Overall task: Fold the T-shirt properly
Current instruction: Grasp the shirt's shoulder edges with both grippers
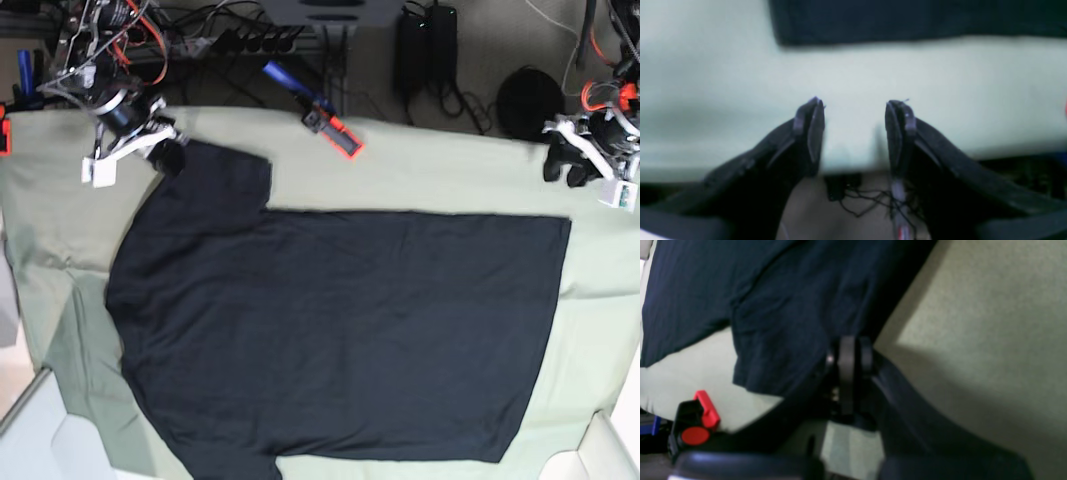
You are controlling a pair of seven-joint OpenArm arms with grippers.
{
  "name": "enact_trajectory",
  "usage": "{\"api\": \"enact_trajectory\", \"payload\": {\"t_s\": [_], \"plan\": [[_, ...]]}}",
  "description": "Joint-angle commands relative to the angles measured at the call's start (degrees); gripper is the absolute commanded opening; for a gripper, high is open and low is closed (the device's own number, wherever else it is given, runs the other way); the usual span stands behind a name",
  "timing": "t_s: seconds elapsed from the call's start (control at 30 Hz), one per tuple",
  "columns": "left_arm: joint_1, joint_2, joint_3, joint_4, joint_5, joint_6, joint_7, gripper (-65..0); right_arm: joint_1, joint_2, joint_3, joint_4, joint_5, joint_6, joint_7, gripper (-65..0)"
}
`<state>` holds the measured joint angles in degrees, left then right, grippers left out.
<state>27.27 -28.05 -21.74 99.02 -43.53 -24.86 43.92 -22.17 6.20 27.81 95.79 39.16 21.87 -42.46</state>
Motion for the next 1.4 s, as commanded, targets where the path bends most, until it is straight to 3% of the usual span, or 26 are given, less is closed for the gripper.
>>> {"api": "enact_trajectory", "payload": {"t_s": [0.0, 0.3, 0.97, 1.27, 1.3, 1.37], "plan": [[-2.40, -1.03, -0.48, -1.77, -0.66, 0.22, -0.81, -31.9, -0.07, 0.44, 0.07, 0.48, -1.42, 3.04, -0.57, -65.0], [-16.83, -1.03, -0.46, -18.78, -1.33, 0.17, -0.74, -31.9, -0.07, 0.44, 0.07, 0.48, -1.44, 3.04, -0.59, -65.0], [-19.06, 0.57, 4.00, -19.91, -2.84, -1.60, -0.37, -31.9, -0.09, 0.44, 0.07, 0.48, -1.44, 3.04, -0.61, -65.0], [-20.44, 0.57, 7.48, -19.91, 0.17, -1.55, -0.98, -32.2, -0.09, 0.44, 0.07, 0.48, -2.60, 3.04, -0.61, -65.0], [-20.44, 0.55, 7.48, -19.91, 1.07, -1.53, -1.62, -33.8, -0.07, 0.44, 0.07, 0.48, -3.10, 3.04, -0.61, -65.0], [-20.44, 0.55, 7.48, -19.91, 2.21, -1.55, -2.86, -45.1, -0.07, 0.46, 0.07, 0.48, -3.19, 3.04, -0.59, -65.0]]}}
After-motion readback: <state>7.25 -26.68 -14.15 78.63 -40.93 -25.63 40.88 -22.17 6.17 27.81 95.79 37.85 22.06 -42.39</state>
